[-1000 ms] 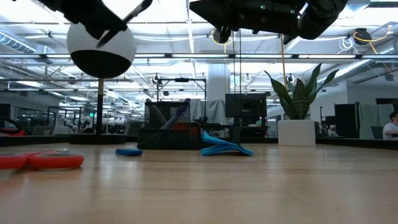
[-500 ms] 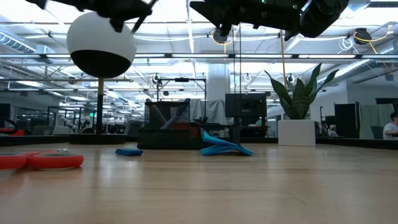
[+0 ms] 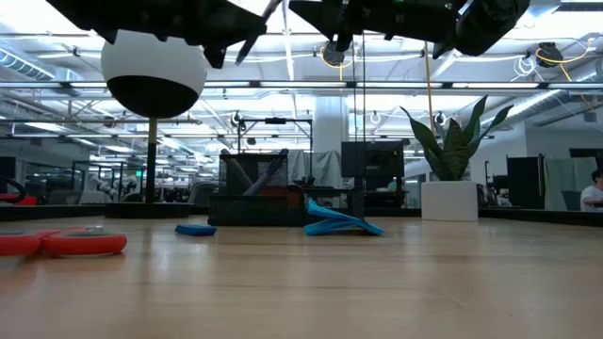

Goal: Pick and place office supplies into organizer
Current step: Put the black pen into the black mesh organizer

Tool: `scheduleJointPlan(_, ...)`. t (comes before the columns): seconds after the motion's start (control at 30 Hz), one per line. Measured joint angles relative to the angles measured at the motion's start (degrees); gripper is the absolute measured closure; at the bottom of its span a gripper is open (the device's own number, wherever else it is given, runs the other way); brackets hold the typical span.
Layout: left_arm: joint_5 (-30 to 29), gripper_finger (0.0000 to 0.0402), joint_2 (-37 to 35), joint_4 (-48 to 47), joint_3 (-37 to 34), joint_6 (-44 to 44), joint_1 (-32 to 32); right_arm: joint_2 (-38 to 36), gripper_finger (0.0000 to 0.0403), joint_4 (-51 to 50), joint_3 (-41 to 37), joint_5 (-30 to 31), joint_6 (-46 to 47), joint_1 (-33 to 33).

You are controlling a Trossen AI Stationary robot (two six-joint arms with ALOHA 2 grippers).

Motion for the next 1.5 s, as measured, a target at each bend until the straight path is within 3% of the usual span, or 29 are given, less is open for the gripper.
scheduleJointPlan(0.3,1.8,0.0366,5.2,5.7,0.2,-0.5,0.1,0.0,0.0161,0.2,0.0,0.0,0.1,0.0)
scheduleJointPlan(0.47,3.9,0.0366,7.6,5.9,3.3,-0.3,0.1,0.0,0.0189,0.3,0.0,1.6,0.1,0.0)
scheduleJointPlan(0.63,4.2,0.0366,9.5,5.2,5.2,0.2,0.1,0.0,0.0254,-0.2,0.0,1.1,0.6,0.0)
scheduleJointPlan(0.8,3.8,0.0366,9.5,4.5,5.2,0.8,0.1,0.0,0.0366,-0.6,0.0,0.4,0.3,0.1)
scheduleJointPlan(1.03,3.2,0.0365,9.5,3.5,5.2,1.4,0.1,0.0,0.0369,-2.2,0.0,0.5,1.3,0.0)
scheduleJointPlan(1.3,1.2,0.0278,7.6,-1.1,5.2,0.3,0.5,0.0,0.0369,-3.2,0.0,1.5,0.0,-0.6)
scheduleJointPlan(1.5,1.3,0.0247,0.8,-10.7,5.2,0.5,1.5,0.0,0.0369,-3.9,0.0,2.1,-0.2,-2.0)
